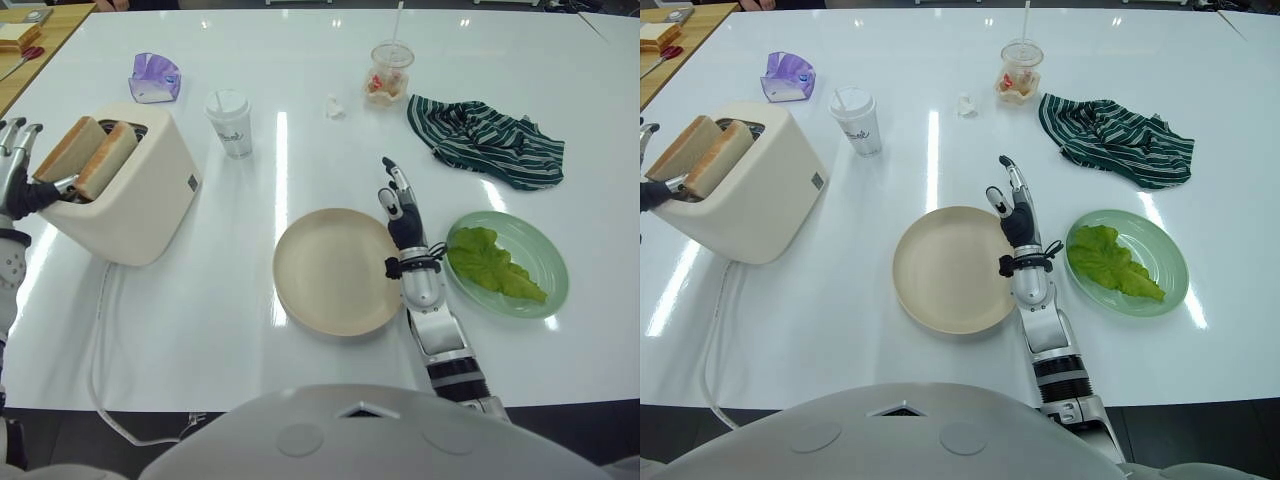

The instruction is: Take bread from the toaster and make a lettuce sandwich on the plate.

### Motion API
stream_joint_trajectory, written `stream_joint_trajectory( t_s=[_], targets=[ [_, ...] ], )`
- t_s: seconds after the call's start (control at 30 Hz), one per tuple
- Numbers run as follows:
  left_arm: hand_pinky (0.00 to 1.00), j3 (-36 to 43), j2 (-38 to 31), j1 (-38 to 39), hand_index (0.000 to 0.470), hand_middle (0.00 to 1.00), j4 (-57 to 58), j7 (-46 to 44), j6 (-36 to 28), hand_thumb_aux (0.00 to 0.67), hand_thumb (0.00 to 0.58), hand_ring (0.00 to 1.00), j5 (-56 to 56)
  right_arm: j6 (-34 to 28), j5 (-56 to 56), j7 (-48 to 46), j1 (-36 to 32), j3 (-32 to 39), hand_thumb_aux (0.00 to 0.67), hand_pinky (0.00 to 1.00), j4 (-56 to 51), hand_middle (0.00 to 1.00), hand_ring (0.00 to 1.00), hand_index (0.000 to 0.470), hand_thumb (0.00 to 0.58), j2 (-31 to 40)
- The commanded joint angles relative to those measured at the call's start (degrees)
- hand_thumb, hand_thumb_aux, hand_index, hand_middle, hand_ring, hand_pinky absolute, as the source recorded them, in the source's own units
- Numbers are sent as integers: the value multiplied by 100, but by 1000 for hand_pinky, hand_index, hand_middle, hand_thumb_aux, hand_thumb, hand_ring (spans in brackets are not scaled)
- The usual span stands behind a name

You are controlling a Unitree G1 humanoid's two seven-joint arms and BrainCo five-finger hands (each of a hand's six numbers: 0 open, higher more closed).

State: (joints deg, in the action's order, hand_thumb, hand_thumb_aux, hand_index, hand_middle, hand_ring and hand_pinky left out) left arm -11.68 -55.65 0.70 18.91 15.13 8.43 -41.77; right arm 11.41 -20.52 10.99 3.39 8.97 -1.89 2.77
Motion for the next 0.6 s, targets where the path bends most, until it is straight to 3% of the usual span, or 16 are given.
stream_joint_trajectory(
  t_s=[0.03,0.07,0.23,0.6],
  targets=[
    [0,152,34,-20,411,0,-1,-317,197,586,571,0,296,-75,-43,32,6,27,0,0,-2,0,0,0,0,-34],
    [0,175,50,-22,470,0,32,-384,273,670,580,0,397,-72,-48,37,8,32,0,0,-10,0,0,0,0,-37],
    [0,198,203,20,470,0,31,-518,551,670,580,0,855,-63,-69,56,9,55,0,0,-37,0,0,0,0,-46],
    [0,-281,322,-38,470,0,-352,92,707,670,580,0,1131,-27,-92,109,-12,86,0,0,-124,0,0,0,0,-36]
  ],
)
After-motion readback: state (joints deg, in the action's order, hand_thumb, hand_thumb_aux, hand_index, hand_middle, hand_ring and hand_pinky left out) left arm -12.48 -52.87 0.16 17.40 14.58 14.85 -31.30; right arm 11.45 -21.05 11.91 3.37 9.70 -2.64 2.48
